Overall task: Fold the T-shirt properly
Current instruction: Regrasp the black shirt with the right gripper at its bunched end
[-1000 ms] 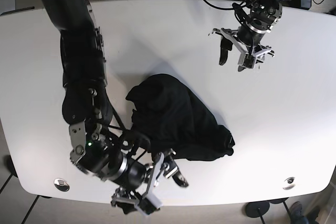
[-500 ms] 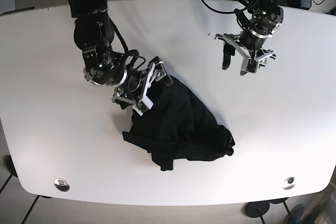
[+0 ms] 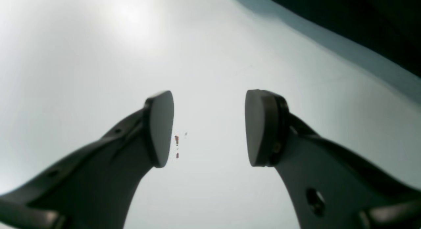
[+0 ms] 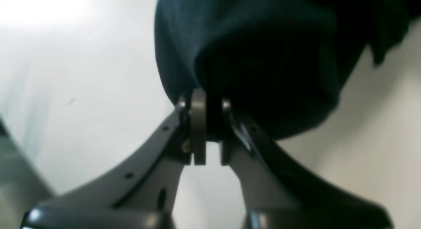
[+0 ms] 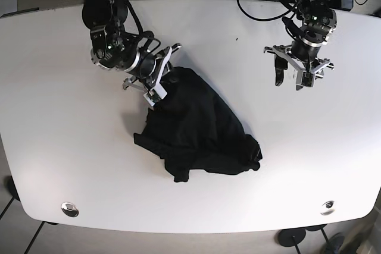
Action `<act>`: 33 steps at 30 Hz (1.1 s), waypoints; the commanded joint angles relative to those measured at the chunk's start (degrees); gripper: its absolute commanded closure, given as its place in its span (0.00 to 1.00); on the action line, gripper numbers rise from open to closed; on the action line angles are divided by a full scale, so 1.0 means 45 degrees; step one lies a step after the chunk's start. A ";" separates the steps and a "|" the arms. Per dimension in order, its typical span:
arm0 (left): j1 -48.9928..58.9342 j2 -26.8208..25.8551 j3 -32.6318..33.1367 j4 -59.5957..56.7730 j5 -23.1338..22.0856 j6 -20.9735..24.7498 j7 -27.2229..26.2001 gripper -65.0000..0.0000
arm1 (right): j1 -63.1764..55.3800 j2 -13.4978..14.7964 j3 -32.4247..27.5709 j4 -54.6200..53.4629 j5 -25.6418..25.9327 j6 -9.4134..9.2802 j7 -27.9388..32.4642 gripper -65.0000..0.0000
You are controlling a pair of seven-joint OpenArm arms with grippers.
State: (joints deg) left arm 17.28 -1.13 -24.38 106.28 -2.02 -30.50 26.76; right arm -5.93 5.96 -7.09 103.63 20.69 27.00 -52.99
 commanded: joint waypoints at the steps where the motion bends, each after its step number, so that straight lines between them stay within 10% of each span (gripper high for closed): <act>1: -0.0020 -0.0053 -0.0238 0.0207 -0.0186 0.0009 -0.0311 0.52 | -0.0567 -0.0044 0.0023 0.1400 0.0199 0.0026 -0.0346 0.97; 6: -0.0040 -0.0053 -0.0843 0.0207 -0.0205 -0.0011 -0.0311 0.52 | -0.2462 0.0034 0.0043 0.2572 0.0199 0.0026 -0.0776 0.96; 13: -0.0020 -0.0248 -0.1214 0.0207 -0.0205 -0.0030 -0.0311 0.52 | -0.3302 0.0835 0.0062 0.2826 0.2367 -0.0013 -0.0385 0.33; 27: 0.0019 -0.0307 -0.1195 0.0207 -0.0205 -0.0030 -0.0311 0.52 | 0.4943 0.1031 -0.1696 -0.1472 0.3266 -0.0033 -0.0346 0.32; 33: -0.0001 -0.0268 -0.1156 0.0207 -0.0205 -0.0030 -0.0311 0.52 | 0.7287 0.0425 -0.4470 -0.4031 0.0980 -0.0033 0.1451 0.31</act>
State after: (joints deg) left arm 17.45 -2.07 -29.50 106.28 -2.22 -30.72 26.74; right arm 25.10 8.34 -27.59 84.27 23.42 26.79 -47.88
